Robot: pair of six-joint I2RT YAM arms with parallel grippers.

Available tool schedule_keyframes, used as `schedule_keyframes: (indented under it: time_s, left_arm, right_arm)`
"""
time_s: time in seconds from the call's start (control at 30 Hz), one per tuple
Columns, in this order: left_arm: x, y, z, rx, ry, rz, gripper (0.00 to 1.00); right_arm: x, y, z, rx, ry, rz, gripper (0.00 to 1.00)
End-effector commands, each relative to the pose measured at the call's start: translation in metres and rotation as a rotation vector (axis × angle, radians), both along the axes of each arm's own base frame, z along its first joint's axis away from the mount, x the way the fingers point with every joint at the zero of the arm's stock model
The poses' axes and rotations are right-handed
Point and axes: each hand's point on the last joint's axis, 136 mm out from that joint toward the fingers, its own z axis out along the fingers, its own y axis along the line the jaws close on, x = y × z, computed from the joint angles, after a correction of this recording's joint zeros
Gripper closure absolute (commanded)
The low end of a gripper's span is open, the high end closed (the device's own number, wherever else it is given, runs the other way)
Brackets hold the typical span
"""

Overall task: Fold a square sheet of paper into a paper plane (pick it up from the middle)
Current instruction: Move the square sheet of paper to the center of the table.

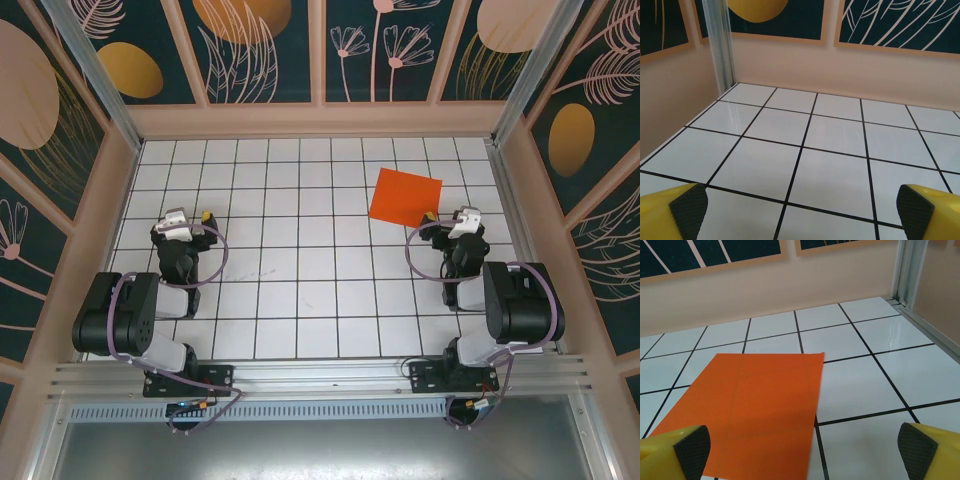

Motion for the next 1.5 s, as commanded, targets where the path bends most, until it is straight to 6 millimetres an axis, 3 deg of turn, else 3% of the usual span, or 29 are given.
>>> schedule_keyframes:
  time_s: [0.0, 0.77, 0.87, 1.07, 1.23, 1.37, 1.47]
  left_arm:
    - [0.003, 0.0, 0.005, 0.017, -0.018, -0.007, 0.01]
    - [0.002, 0.0, 0.006, 0.016, -0.02, -0.006, 0.01]
    - [-0.003, 0.012, 0.014, -0.006, -0.042, 0.065, 0.01]
    - [0.001, 0.017, 0.034, -0.033, 0.007, 0.1, 0.01]
    - [0.004, 0.022, 0.056, -0.128, 0.08, 0.148, 0.01]
    - [0.005, 0.023, 0.074, -0.288, 0.119, 0.193, 0.01]
    - [0.01, 0.011, 0.088, -0.303, 0.14, 0.129, 0.01]
  right_arm:
    - [0.002, 0.0, 0.007, -0.011, -0.029, 0.013, 0.01]
    - [0.002, 0.0, 0.007, -0.011, -0.029, 0.013, 0.01]
    - [0.003, 0.003, 0.009, -0.017, -0.021, 0.018, 0.01]
    - [0.026, -0.002, 0.029, -0.044, 0.094, -0.093, 0.01]
    - [0.045, 0.01, 0.048, 0.221, 0.228, -0.132, 0.01]
    - [0.064, 0.037, 0.053, 0.389, 0.332, -0.063, 0.01]
    - [0.078, 0.066, 0.05, 0.485, 0.374, 0.026, 0.01]
